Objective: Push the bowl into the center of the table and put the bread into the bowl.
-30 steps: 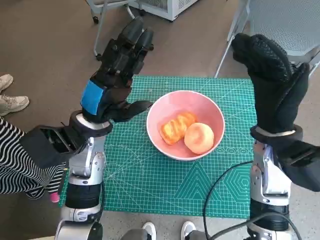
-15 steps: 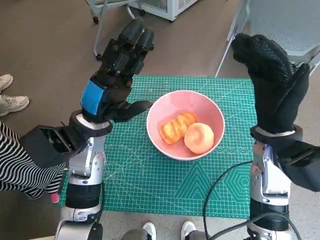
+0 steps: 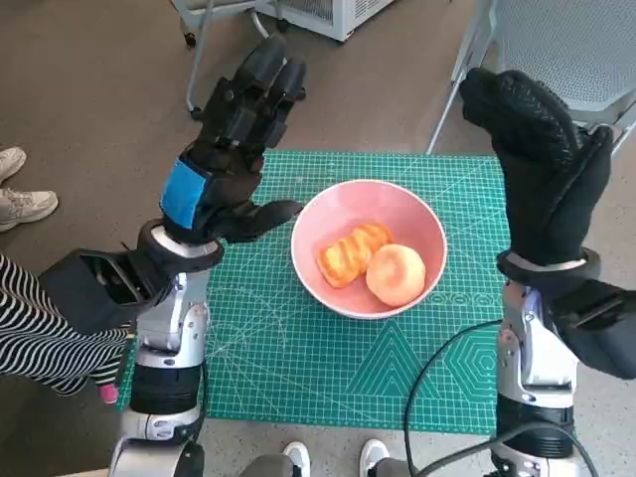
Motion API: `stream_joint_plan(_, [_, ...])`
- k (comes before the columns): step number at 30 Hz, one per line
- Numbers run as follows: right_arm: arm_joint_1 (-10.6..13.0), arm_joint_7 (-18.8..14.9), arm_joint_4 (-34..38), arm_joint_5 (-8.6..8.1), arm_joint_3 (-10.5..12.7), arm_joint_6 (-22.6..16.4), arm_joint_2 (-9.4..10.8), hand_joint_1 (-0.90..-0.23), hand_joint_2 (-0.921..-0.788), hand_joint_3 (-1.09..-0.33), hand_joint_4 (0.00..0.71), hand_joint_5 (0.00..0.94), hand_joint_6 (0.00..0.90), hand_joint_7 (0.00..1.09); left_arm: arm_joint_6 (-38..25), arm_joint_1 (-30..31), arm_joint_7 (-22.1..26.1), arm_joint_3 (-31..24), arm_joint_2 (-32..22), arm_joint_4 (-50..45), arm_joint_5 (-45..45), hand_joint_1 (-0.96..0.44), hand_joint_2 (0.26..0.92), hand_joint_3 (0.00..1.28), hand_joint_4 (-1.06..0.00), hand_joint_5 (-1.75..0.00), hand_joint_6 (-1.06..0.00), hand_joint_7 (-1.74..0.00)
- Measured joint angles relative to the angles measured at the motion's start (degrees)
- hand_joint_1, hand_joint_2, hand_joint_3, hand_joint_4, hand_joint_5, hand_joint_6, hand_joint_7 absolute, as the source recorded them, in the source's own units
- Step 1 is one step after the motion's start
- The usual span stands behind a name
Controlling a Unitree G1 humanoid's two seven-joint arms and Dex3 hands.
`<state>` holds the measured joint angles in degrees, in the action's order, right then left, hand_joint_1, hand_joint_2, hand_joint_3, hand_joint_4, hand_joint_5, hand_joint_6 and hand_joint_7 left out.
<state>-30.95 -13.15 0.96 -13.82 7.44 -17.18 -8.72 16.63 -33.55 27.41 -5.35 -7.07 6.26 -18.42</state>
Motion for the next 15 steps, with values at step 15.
stream_joint_plan(15, [0.0,-0.4,0.0,0.00,0.0,-0.1,0.0,-0.649,-0.921,-0.673,0.206,0.000,0.083,0.56,-0.6,0.0,0.0,0.0,0.0,-0.4,-0.3,-0.54,0.921,0.14,-0.03,0.00,0.00,-0.25])
